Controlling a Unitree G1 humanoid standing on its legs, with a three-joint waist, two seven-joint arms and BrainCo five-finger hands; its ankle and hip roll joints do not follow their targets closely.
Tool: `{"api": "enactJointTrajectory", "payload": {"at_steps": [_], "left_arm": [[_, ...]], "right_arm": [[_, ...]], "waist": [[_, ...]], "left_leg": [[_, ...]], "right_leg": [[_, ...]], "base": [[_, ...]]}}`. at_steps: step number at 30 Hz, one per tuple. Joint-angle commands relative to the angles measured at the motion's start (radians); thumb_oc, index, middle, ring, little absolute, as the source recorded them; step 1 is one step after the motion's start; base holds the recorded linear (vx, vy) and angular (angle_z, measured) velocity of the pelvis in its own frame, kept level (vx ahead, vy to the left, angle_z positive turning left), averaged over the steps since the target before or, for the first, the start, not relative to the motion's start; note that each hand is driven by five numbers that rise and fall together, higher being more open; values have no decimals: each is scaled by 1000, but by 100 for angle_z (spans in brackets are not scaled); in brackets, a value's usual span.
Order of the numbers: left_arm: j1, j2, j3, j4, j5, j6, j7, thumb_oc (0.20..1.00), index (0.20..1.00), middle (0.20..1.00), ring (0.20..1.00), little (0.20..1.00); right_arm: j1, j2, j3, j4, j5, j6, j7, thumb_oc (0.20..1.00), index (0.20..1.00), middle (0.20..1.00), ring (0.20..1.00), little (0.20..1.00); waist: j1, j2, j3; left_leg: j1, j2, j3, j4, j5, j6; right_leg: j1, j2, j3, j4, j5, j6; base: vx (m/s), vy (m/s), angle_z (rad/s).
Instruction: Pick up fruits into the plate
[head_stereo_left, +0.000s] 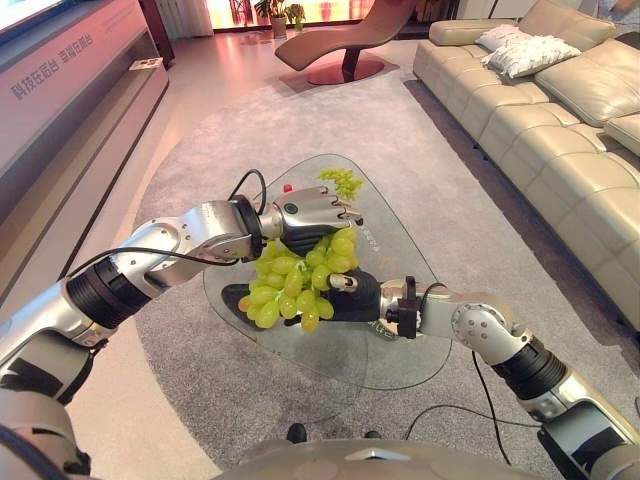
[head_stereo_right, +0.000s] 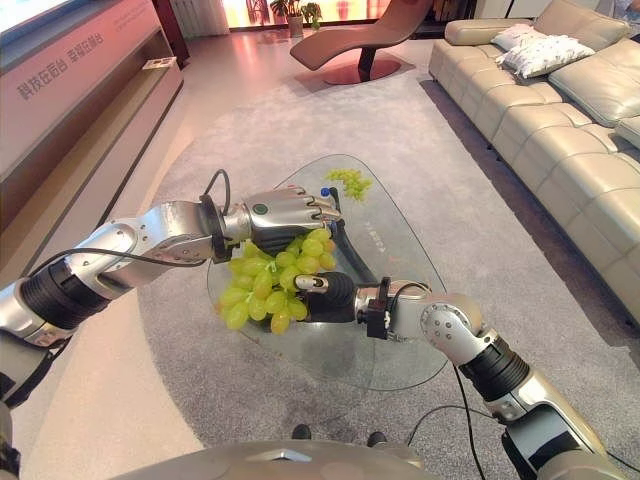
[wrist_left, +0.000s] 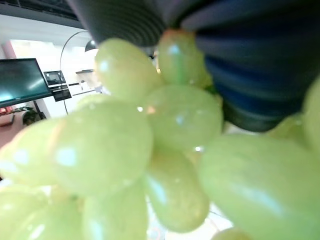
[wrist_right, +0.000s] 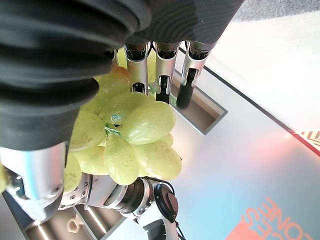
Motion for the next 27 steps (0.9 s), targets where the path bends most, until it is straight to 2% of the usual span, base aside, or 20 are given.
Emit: {"api": "enactJointTrajectory", "payload": {"at_steps": [1, 11, 15, 20, 21, 22, 27], "left_arm": [[-79, -47, 40, 45, -29, 14, 20, 200, 200, 200, 200, 200], [-76, -61, 40, 43, -26, 31, -19, 200, 200, 200, 200, 200], [-80, -106, 21, 53, -6, 37, -38, 200, 200, 200, 200, 200], [-76, -123, 14, 44, -5, 36, -52, 200, 200, 200, 200, 200], [-76, -125, 16, 35, -10, 41, -60, 200, 200, 200, 200, 200], [-76, -123, 19, 29, -15, 42, -63, 200, 200, 200, 200, 200], [-73, -111, 29, 1, -33, 47, -78, 200, 200, 200, 200, 200]], "right_arm": [[-25, 72, -21, -100, 82, -73, 3, 1000, 1000, 1000, 1000, 1000], [-22, 94, -37, -85, 80, -93, -32, 1000, 1000, 1000, 1000, 1000], [-38, 115, -27, -78, 84, -93, -49, 1000, 1000, 1000, 1000, 1000], [-49, 130, -18, -77, 79, -110, -72, 1000, 1000, 1000, 1000, 1000], [-54, 132, -18, -78, 78, -110, -76, 746, 746, 746, 746, 746], [-54, 133, -18, -78, 71, -115, -78, 200, 200, 200, 200, 200], [-54, 119, -21, -89, 48, -118, -59, 200, 200, 200, 200, 200]], "waist": [[20, -33, -23], [22, -32, -21], [21, -33, -20], [24, -33, -20], [24, -33, -20], [25, -33, -19], [27, -32, -19]], "left_leg": [[81, 5, 63, 12, -146, 6], [74, 4, 62, 12, -138, 8], [76, 5, 62, 11, -139, 8], [76, 5, 58, 11, -140, 9], [76, 5, 58, 11, -139, 9], [75, 6, 59, 11, -139, 9], [75, 7, 57, 11, -139, 8]], "right_leg": [[41, -64, -25, 11, -51, 89], [34, -65, -27, 10, -42, 87], [36, -64, -26, 10, -43, 87], [36, -63, -27, 10, -44, 86], [35, -63, -26, 9, -44, 85], [34, -63, -26, 10, -44, 85], [35, -63, -28, 8, -44, 86]], "base": [[0, 0, 0], [-3, -1, 0], [0, 0, 0], [0, 0, 0], [0, 0, 0], [0, 0, 0], [0, 0, 0]]}}
